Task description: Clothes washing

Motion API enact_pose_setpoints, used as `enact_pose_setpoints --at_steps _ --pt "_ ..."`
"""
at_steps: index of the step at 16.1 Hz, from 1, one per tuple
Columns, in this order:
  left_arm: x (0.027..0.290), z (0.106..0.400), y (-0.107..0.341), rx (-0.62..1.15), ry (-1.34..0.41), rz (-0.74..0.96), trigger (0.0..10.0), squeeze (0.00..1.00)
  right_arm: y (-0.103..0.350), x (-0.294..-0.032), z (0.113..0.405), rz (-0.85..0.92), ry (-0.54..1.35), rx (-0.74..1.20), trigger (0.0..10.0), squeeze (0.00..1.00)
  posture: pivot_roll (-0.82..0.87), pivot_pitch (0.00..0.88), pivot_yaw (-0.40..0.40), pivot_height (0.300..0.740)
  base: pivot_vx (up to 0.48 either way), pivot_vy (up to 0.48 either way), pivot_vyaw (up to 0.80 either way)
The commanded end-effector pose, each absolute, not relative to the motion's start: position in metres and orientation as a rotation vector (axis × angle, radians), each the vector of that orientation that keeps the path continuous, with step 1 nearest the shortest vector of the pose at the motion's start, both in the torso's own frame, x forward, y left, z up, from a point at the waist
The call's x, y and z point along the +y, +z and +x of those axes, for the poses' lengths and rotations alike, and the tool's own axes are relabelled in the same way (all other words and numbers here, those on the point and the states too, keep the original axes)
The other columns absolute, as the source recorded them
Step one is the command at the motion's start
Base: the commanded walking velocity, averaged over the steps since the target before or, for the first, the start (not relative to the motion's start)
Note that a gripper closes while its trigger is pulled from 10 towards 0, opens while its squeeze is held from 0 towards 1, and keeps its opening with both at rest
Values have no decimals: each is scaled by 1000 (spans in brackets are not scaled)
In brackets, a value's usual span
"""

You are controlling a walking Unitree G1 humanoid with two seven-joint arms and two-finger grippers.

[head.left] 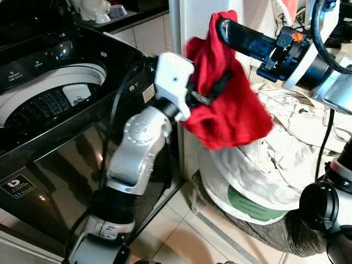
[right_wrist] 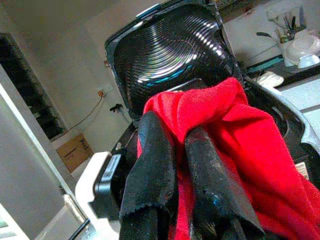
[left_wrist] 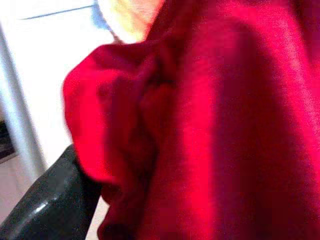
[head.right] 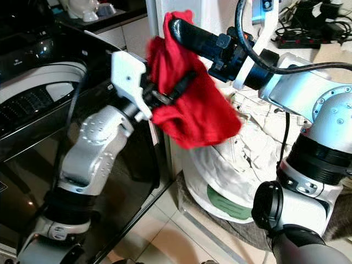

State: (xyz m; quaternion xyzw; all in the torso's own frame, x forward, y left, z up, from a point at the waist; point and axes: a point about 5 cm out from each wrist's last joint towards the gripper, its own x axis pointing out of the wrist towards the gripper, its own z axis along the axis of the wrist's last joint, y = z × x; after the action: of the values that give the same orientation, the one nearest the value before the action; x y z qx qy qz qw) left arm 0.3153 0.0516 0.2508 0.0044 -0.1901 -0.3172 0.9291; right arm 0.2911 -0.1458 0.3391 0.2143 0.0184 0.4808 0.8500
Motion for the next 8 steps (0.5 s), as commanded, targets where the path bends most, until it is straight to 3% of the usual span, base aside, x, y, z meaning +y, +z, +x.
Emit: enact_pose_setpoints --at_steps 1,2,3,8 --pt "58 318 252 -392 -618 6 0 753 348 -144 286 440 1035 6 0 0 -104 0 70 740 0 0 0" --pt "59 318 252 -394 -616 8 0 753 348 -144 286 441 1034 6 0 0 -101 0 68 740 0 0 0" --pt "61 320 251 -394 -600 9 0 0 348 -143 286 445 1027 11 0 0 -98 0 66 740 0 0 0" --pt "64 321 249 -381 -581 0 0 0 345 -143 287 453 1008 28 0 0 -97 0 66 740 0 0 0"
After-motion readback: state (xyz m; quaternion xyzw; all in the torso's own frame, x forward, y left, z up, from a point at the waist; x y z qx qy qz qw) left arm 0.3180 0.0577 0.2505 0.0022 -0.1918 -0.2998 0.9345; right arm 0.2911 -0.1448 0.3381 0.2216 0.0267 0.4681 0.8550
